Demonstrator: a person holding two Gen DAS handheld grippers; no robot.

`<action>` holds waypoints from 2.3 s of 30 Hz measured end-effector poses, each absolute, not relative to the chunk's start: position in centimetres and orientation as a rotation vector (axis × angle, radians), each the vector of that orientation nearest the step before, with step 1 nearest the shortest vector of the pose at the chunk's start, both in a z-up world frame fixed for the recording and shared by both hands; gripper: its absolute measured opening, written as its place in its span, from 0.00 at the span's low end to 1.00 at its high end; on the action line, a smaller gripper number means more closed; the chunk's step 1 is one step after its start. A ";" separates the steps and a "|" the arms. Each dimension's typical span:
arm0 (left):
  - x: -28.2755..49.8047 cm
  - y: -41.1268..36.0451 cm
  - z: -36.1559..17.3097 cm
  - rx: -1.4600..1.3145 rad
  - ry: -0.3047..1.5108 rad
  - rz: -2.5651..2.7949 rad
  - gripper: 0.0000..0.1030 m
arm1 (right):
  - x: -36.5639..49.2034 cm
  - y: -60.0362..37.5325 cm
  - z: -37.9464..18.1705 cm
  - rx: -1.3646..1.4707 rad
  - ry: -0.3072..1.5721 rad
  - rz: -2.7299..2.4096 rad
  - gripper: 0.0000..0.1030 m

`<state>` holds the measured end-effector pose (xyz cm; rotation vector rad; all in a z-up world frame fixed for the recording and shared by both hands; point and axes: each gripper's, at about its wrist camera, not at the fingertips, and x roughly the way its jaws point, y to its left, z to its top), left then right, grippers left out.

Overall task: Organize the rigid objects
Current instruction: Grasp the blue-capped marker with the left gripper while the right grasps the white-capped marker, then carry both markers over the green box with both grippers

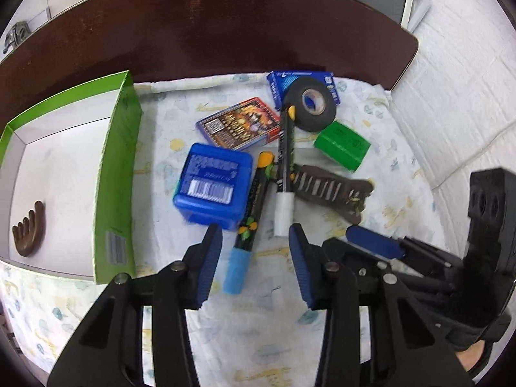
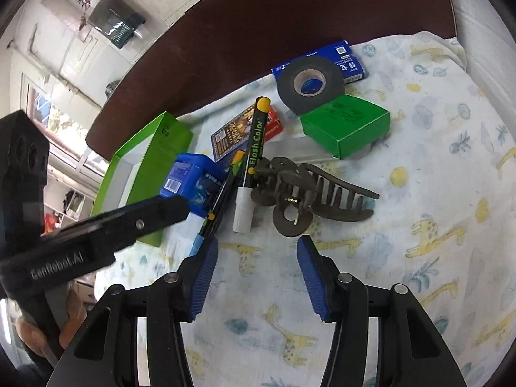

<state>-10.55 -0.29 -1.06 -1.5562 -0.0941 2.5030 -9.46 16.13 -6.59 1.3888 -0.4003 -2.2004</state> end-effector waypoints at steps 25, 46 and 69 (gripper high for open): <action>-10.5 -2.3 -6.0 -1.606 -0.073 2.396 0.17 | -14.6 11.5 -8.6 1.492 -0.430 -2.238 0.20; -6.0 -1.6 -6.0 -1.639 0.008 2.339 0.20 | -6.6 14.2 -6.9 1.575 -0.148 -2.168 0.20; -8.8 -1.2 -3.7 -1.585 -0.096 2.335 0.13 | -7.7 14.1 -5.8 1.522 -0.130 -2.196 0.18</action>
